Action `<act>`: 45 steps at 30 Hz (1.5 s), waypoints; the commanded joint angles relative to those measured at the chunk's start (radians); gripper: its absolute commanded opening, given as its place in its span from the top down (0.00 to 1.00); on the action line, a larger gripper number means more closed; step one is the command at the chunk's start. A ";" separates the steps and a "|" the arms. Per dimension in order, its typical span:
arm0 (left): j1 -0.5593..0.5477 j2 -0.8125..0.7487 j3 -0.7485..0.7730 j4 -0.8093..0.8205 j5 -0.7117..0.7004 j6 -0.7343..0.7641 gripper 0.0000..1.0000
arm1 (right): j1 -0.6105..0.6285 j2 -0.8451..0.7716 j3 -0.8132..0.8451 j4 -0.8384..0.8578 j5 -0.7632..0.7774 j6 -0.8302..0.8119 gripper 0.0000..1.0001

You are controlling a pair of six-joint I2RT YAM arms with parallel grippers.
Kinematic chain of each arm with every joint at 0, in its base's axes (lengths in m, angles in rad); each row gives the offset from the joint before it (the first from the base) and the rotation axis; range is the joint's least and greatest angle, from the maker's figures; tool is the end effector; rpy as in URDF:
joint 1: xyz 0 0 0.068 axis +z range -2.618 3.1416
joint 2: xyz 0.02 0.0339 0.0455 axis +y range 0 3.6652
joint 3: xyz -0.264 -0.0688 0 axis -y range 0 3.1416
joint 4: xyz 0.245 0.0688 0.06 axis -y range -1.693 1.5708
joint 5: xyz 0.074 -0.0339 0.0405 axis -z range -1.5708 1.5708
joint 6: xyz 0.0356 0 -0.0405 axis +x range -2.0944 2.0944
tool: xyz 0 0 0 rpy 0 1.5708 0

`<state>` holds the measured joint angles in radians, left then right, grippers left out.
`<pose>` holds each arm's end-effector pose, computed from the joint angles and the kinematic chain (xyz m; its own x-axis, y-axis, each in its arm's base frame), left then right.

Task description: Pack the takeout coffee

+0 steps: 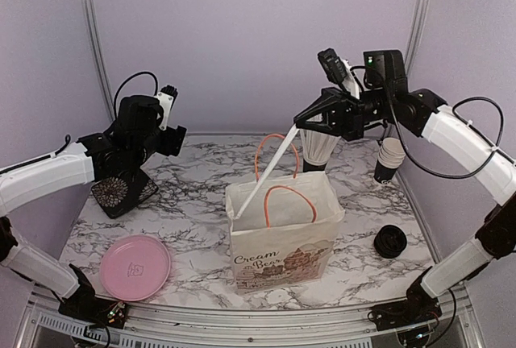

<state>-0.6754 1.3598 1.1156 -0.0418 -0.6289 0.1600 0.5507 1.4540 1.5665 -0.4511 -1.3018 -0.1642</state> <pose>0.2594 -0.1809 0.3416 -0.2070 0.3309 -0.9207 0.0994 0.9433 0.3167 0.2417 0.1887 0.4351 -0.1299 -0.1307 -0.9829 -0.9479 -0.2744 0.1617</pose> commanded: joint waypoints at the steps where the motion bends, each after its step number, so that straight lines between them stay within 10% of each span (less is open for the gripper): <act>1: -0.001 -0.007 0.032 -0.030 0.006 0.005 0.10 | 0.067 0.002 -0.014 -0.172 0.175 -0.182 0.95; 9: -0.007 0.003 0.036 -0.038 -0.003 0.015 0.10 | 0.061 0.067 0.211 -0.438 0.299 -0.362 0.60; 20: -0.010 0.011 0.044 -0.047 -0.003 0.007 0.10 | -0.218 0.162 0.249 -0.209 0.797 -0.184 0.70; 45: -0.028 0.060 0.061 -0.083 0.005 0.025 0.10 | -0.344 0.542 0.383 -0.185 0.699 -0.111 0.58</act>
<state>-0.6975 1.4090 1.1454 -0.1036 -0.6254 0.1699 0.2043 1.9678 1.9133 -0.6563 -0.5781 -0.2863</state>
